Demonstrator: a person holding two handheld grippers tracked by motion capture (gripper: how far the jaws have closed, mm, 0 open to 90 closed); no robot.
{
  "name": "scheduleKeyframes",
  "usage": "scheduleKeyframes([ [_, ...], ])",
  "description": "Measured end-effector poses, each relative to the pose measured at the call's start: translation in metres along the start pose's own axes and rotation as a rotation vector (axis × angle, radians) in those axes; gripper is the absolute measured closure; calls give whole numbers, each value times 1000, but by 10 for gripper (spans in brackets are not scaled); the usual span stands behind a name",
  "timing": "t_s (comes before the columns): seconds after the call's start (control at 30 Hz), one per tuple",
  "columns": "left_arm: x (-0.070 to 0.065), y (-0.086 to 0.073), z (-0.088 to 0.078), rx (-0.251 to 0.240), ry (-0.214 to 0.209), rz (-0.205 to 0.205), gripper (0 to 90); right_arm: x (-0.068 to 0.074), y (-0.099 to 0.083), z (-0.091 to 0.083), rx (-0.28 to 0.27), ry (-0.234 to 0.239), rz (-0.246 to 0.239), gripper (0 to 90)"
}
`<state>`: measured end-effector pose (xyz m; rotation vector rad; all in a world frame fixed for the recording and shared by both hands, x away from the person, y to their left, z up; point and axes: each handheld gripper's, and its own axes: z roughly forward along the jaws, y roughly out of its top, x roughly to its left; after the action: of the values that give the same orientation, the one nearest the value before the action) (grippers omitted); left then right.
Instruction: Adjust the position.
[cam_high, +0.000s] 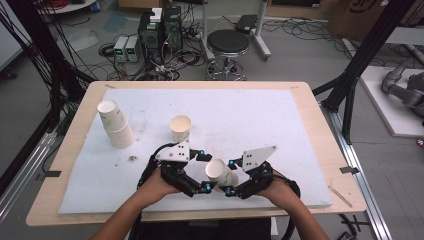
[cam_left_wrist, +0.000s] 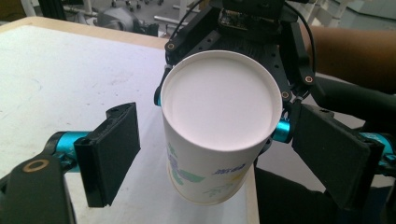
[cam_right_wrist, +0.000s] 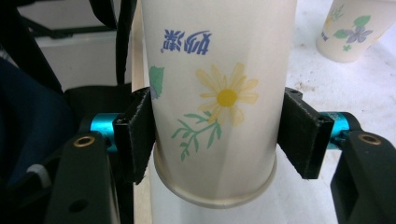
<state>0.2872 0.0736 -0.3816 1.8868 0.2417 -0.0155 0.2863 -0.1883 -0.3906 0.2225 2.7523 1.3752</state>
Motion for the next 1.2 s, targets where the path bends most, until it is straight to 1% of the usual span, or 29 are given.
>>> scheduleKeyframes([
  [0.17,1,1,1,37,-4,1,155,1,7,3,75,3,-40,348],
  [0.37,1,3,4,95,-14,19,162,2,17,6,170,7,-96,348],
  [0.47,1,2,5,116,-11,20,164,1,22,7,202,4,-113,348],
  [0.57,1,1,6,132,-11,22,172,2,28,7,250,-1,-131,349],
  [0.8,1,2,9,158,-17,28,196,4,36,11,338,-7,-171,349],
  [0.83,1,2,9,163,-18,30,198,5,37,11,355,-8,-171,349],
  [1.0,0,2,10,177,-28,23,221,6,40,14,386,0,-190,349],
  [1.07,1,2,11,189,-40,29,253,6,41,15,398,0,-199,349],
  [1.2,0,1,12,209,-52,33,305,6,40,18,417,6,-199,349],
])
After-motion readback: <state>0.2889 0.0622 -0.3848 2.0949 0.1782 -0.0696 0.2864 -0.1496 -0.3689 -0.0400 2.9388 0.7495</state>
